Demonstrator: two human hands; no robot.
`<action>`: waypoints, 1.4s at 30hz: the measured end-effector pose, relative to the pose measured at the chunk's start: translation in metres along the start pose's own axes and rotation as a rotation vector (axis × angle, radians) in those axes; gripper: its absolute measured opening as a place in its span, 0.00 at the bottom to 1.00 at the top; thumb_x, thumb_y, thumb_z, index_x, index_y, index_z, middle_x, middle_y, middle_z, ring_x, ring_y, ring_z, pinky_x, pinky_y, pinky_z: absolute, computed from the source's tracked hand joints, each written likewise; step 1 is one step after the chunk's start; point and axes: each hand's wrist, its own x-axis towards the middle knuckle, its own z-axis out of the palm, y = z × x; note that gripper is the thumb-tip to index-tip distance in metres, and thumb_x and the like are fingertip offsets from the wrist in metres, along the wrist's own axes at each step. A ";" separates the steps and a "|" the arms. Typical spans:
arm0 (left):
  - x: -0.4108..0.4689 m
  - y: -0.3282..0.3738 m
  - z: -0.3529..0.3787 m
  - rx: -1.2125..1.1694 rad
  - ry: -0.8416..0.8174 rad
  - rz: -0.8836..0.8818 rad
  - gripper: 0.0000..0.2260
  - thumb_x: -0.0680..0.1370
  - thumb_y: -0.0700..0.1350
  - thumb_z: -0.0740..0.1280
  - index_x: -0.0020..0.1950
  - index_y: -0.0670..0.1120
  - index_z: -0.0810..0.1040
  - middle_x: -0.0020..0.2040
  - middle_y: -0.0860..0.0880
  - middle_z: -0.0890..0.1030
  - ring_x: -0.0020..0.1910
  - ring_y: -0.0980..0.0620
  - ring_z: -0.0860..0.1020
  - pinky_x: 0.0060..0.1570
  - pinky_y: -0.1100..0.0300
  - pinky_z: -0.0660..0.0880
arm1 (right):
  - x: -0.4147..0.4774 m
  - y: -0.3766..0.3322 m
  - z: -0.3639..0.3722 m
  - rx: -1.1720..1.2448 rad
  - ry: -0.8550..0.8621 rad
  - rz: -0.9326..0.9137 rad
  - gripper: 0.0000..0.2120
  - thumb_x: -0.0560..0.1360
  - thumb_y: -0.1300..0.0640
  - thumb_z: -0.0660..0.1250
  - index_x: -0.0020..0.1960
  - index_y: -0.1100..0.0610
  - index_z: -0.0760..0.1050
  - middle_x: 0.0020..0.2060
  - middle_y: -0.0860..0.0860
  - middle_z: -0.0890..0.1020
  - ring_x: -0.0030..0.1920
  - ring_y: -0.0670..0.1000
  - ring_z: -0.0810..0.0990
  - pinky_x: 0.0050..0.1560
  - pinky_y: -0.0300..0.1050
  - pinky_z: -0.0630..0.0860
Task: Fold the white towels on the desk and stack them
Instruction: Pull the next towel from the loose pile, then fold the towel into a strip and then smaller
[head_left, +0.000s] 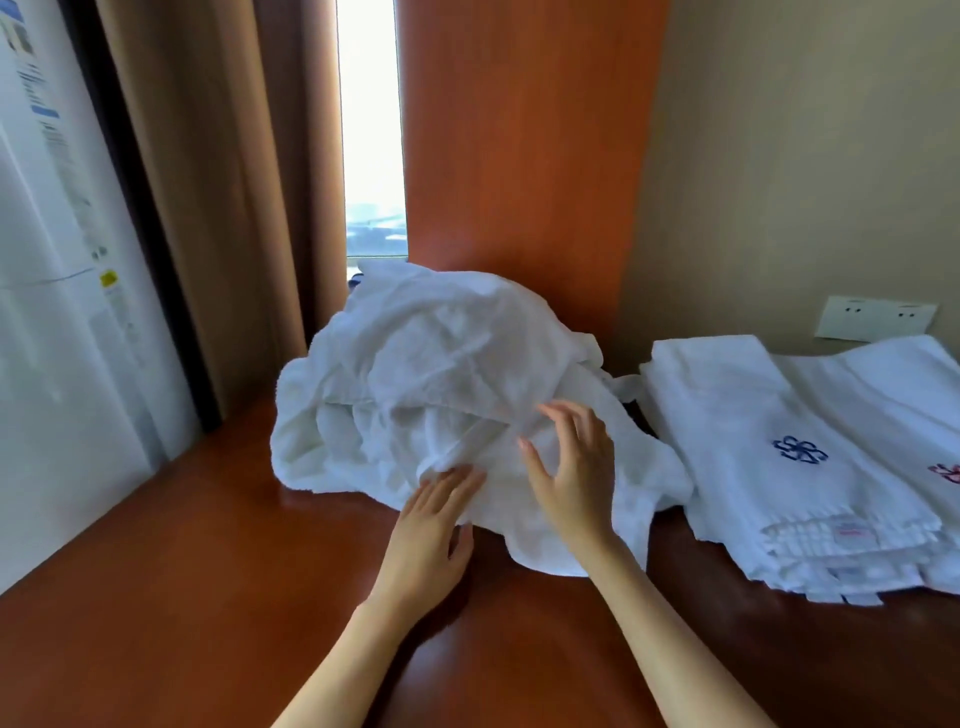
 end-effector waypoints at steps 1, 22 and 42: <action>0.001 0.001 -0.005 -0.022 0.083 -0.016 0.25 0.75 0.38 0.66 0.73 0.49 0.70 0.73 0.52 0.69 0.70 0.49 0.69 0.70 0.52 0.64 | 0.013 -0.008 0.007 -0.022 -0.048 -0.035 0.25 0.74 0.44 0.70 0.66 0.55 0.75 0.64 0.54 0.74 0.63 0.54 0.72 0.62 0.51 0.71; 0.029 0.008 -0.010 0.489 0.103 0.012 0.25 0.68 0.50 0.74 0.63 0.44 0.79 0.64 0.48 0.78 0.66 0.48 0.75 0.71 0.37 0.47 | 0.053 -0.048 -0.068 0.590 0.387 -0.053 0.08 0.66 0.59 0.55 0.30 0.52 0.59 0.24 0.42 0.60 0.26 0.42 0.57 0.28 0.34 0.55; 0.064 0.014 -0.090 -0.454 0.338 -0.573 0.34 0.74 0.56 0.71 0.74 0.43 0.63 0.68 0.41 0.70 0.62 0.47 0.72 0.60 0.54 0.71 | 0.018 0.023 -0.111 0.520 -0.879 0.487 0.49 0.63 0.41 0.78 0.76 0.36 0.53 0.74 0.37 0.53 0.75 0.42 0.52 0.74 0.47 0.57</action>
